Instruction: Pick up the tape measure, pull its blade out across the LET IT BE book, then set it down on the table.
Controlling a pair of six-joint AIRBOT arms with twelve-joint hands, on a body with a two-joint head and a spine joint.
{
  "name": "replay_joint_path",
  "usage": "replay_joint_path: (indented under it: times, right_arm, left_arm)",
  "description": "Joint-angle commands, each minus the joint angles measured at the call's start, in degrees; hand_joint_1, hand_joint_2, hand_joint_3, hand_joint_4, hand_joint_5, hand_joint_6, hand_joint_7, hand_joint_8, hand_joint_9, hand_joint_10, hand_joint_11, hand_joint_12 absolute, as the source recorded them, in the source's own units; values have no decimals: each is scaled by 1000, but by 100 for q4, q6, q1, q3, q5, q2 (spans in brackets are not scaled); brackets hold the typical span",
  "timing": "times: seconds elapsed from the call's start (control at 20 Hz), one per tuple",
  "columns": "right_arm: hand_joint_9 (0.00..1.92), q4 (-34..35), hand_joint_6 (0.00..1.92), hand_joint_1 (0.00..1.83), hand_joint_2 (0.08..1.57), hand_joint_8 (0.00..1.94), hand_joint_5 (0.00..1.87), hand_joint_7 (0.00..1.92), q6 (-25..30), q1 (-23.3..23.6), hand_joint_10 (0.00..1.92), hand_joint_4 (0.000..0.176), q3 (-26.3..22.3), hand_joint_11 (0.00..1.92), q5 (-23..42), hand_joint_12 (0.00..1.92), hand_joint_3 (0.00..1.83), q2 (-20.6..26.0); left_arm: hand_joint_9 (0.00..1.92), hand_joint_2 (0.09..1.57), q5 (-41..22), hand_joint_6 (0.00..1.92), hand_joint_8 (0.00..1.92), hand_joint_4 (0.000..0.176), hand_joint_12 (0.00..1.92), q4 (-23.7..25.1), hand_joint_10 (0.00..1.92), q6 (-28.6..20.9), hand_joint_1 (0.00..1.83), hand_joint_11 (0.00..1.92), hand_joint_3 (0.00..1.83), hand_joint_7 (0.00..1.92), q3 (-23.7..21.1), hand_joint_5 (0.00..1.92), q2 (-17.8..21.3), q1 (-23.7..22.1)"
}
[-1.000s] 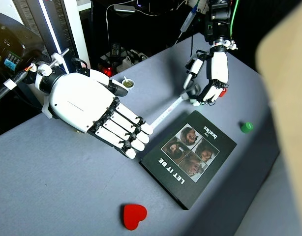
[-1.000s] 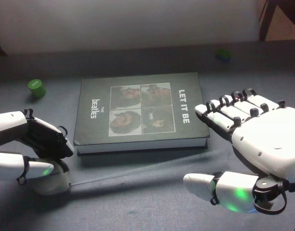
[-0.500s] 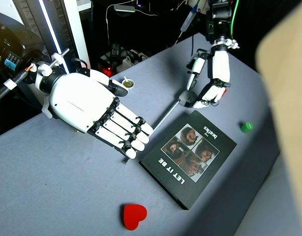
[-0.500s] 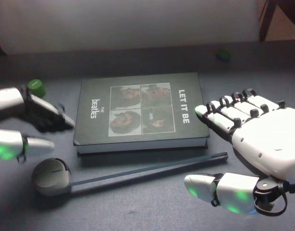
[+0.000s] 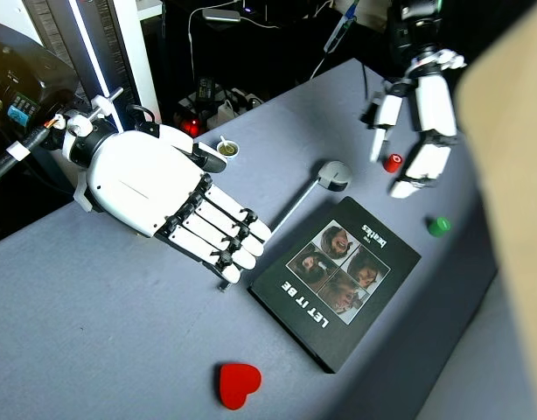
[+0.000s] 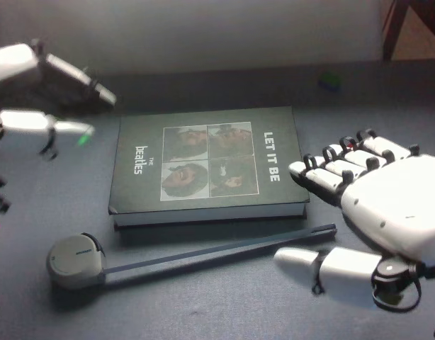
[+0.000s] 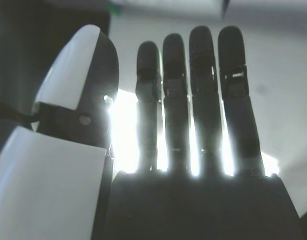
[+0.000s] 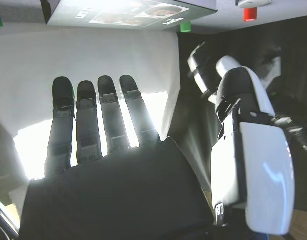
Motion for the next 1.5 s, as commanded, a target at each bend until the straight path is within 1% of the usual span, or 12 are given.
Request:
replay_joint_path:
  times: [0.0,0.05,0.1,0.15,0.2,0.35,0.4,0.45,0.5,0.75,0.95,1.45]
  right_arm:
    - [519,-397,45,170,1232,36,565,623,44,88,71,0,23,161,384,1080,3,19]
    - [782,-402,82,317,1232,97,698,804,58,111,187,0,52,417,383,1221,0,19]
    - [900,-430,420,567,1207,833,866,843,95,124,1274,0,77,801,362,1655,4,21]
    - [1106,-493,1192,738,1187,1675,841,809,156,132,1792,0,108,1210,331,1868,0,26]
    - [1338,-545,1775,834,1181,1888,829,976,217,147,1895,0,149,1534,315,1910,0,27]
    - [1703,-553,1920,776,1296,1941,1141,1447,316,187,1921,0,275,1906,308,1921,0,5]
    - [1737,-553,1921,752,1347,1941,1214,1492,363,189,1921,31,311,1918,309,1921,0,-14]
    - [1741,-553,1921,773,1378,1941,1214,1497,418,194,1921,147,333,1920,313,1921,0,-34]
    - [1745,-553,1921,800,1390,1941,1207,1500,473,209,1921,170,357,1921,314,1921,2,-52]
    - [1745,-555,1921,842,1400,1941,1205,1501,677,242,1921,176,445,1918,333,1921,2,-135]
    - [1749,-555,1921,848,1407,1941,1218,1513,772,261,1921,176,498,1921,449,1921,3,-180]
    - [1781,-554,1921,825,1410,1941,1290,1535,796,272,1921,176,498,1921,696,1921,1,-267]
  left_arm:
    - [810,1173,-144,23,8,0,783,-769,9,969,814,529,1,804,-115,836,49,-266]
    - [927,1186,177,971,40,122,992,-1641,73,2245,909,585,2,906,-307,826,54,-625]
    - [869,1164,419,1509,1045,38,1506,-2418,1203,3350,805,802,0,763,-464,728,46,-926]
    - [893,1165,747,1839,1735,30,1838,-3457,1777,4734,773,943,0,681,-594,706,29,-1235]
    - [953,1166,1068,1905,1884,24,1904,-4805,1892,6476,770,1044,0,726,-728,740,5,-1548]
    - [1174,1203,1066,1921,1921,23,1921,-7985,1921,10695,774,1270,5,1033,-1168,1111,-50,-2199]
    - [1294,1243,794,1921,1921,20,1921,-8905,1921,11724,718,1378,10,1164,-1419,1236,-51,-2382]
    - [1398,1288,512,1921,1921,0,1921,-9496,1921,12427,675,1465,2,1272,-1646,1300,-52,-2477]
    - [1443,1308,130,1921,1921,0,1921,-9841,1921,12946,659,1511,4,1317,-1944,1314,-66,-2550]
    - [1444,1325,-1170,1921,1921,0,1921,-9780,1921,12323,683,1528,2,1313,-3045,1288,-219,-2271]
    - [1422,1305,-2017,1921,1921,0,1921,-8936,1921,10685,730,1517,0,1297,-3625,1272,-285,-1542]
    - [1382,1253,-2269,1921,1921,0,1921,-8428,1921,9984,806,1486,0,1232,-3633,1217,-711,-1212]
